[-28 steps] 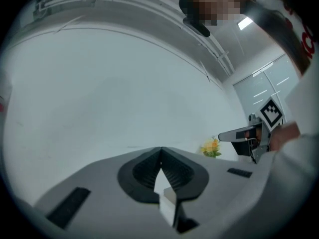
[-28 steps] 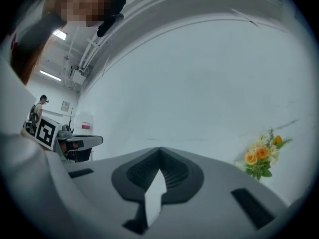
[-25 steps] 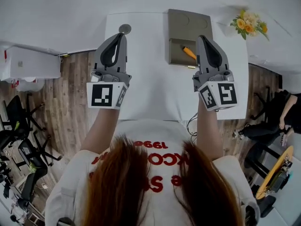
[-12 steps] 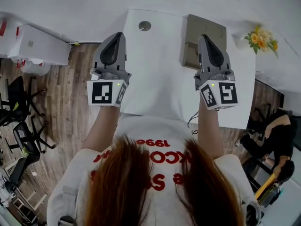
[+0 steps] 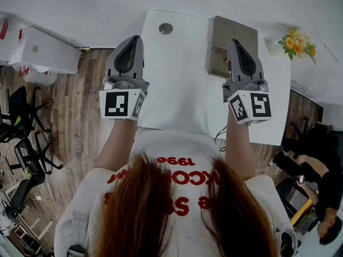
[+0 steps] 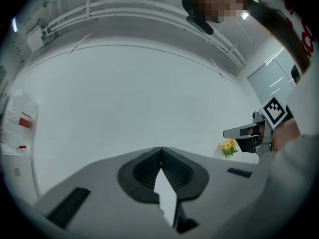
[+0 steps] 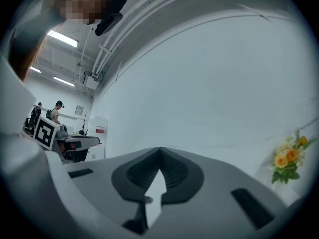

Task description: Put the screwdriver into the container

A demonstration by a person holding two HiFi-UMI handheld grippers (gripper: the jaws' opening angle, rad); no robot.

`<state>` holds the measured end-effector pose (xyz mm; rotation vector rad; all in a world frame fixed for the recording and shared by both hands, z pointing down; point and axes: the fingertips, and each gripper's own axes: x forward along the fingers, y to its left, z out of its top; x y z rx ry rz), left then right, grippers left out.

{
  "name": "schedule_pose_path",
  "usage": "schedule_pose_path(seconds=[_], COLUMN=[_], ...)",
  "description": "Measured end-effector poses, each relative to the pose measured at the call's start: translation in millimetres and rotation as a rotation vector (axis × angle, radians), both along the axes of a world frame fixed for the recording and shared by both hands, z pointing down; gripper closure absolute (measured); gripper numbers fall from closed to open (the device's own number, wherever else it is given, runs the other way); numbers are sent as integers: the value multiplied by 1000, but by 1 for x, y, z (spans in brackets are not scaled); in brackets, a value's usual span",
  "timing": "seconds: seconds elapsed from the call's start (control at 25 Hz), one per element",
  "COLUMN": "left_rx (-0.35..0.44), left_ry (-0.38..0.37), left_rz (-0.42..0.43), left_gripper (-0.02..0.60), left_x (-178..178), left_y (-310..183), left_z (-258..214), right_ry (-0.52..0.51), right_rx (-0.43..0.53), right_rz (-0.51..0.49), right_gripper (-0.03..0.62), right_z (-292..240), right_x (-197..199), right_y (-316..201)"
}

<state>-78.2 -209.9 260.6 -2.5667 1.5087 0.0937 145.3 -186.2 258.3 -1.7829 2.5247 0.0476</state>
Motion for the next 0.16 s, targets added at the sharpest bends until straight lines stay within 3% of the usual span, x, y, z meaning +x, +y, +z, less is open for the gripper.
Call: schedule_pose_path(seconds=[0.16], left_rx=[1], left_ry=[1], left_rz=[2], left_gripper=[574], left_x=[1], left_y=[0], left_z=[0], right_ry=[0], right_rx=[3], right_rz=[4], right_gripper=[590], right_z=[0], right_x=[1], right_y=[0])
